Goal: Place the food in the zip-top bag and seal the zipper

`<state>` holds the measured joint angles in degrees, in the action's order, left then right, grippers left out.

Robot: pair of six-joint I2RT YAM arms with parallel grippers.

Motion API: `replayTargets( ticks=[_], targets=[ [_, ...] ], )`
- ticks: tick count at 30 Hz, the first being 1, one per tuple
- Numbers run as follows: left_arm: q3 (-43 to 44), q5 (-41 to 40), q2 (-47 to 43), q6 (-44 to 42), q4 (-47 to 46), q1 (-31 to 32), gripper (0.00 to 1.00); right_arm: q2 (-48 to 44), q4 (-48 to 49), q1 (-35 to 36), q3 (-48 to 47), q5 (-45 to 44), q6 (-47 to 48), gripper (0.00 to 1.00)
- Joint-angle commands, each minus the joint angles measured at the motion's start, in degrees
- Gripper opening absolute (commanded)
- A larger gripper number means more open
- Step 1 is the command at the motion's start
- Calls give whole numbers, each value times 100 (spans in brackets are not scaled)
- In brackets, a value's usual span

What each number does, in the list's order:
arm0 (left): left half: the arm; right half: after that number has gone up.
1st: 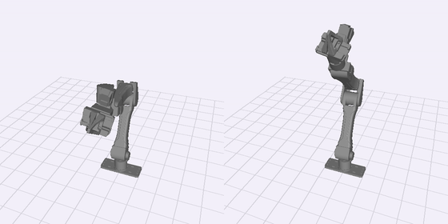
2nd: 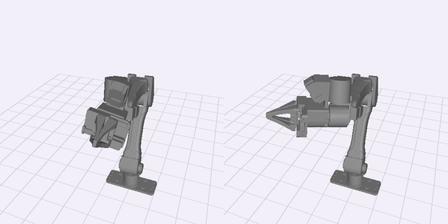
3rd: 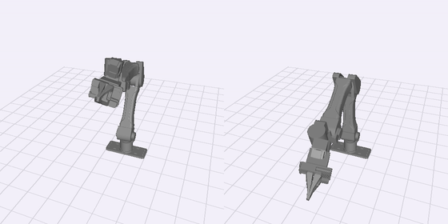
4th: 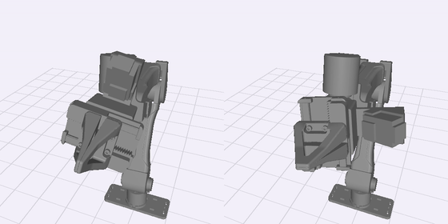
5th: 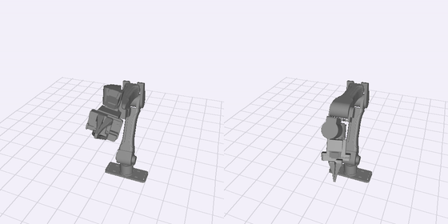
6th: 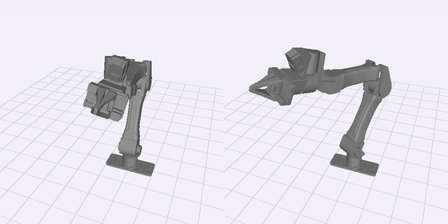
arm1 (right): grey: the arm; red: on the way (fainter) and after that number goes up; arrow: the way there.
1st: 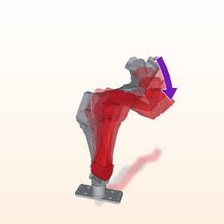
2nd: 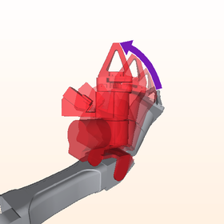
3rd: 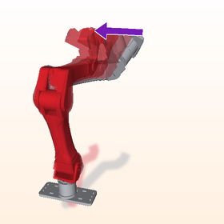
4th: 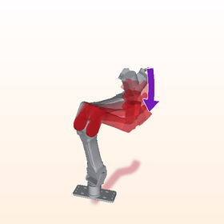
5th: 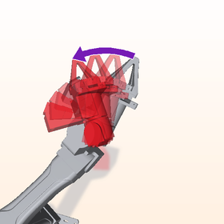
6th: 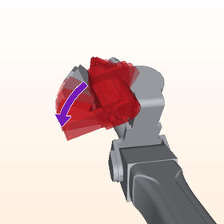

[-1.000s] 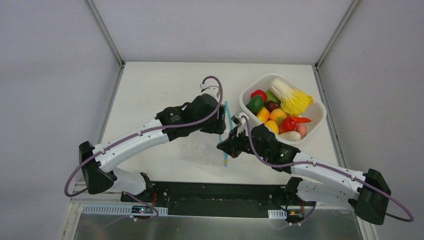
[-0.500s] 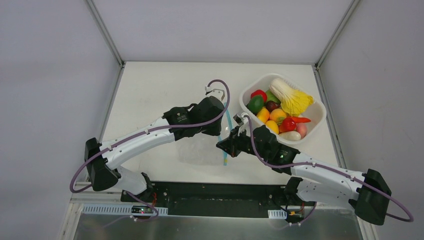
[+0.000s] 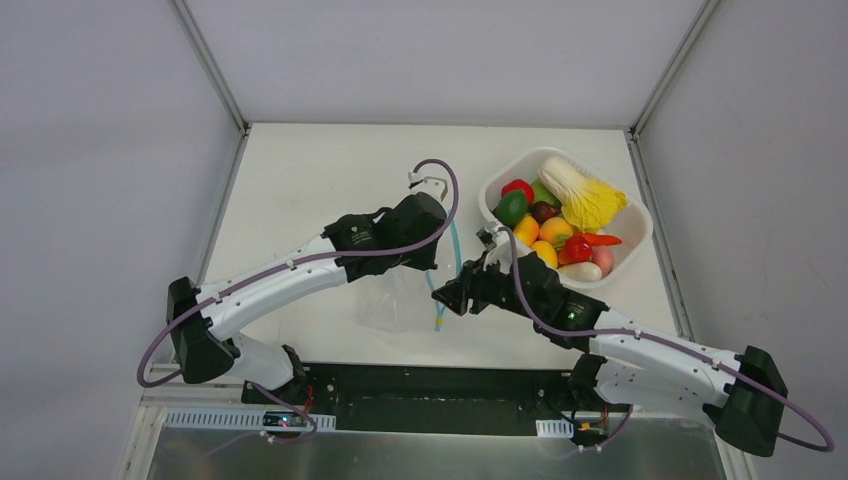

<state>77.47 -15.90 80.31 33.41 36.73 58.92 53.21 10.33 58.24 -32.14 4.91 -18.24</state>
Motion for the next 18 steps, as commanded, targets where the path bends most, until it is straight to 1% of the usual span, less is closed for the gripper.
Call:
replayTargets(
  ticks=[1,5,7,8,9,12,15,18],
  targets=[
    [-116,-268,-383,-195,22,39,0,-553,-324,-2,-308,-804,-369,53],
    [-200,-250,-509,-250,19,43,0,-705,-608,-89,-381,-1383,-496,57],
    [-215,-216,-546,-287,18,47,0,-575,-817,-189,-431,-1857,-779,57],
    [-215,-177,-553,-344,23,47,0,-471,-904,-285,-466,-1893,-932,57],
    [-215,-98,-560,-378,15,44,0,-350,-938,-429,-498,-1705,-1112,57],
    [-223,31,-569,-420,-29,42,0,86,-684,-780,-587,-779,-1356,57],
    [-207,91,-545,-438,-20,48,0,510,-616,-817,-738,-621,-1555,56],
    [-206,102,-542,-449,39,50,0,707,-659,-837,-844,-609,-1579,56]
  ],
)
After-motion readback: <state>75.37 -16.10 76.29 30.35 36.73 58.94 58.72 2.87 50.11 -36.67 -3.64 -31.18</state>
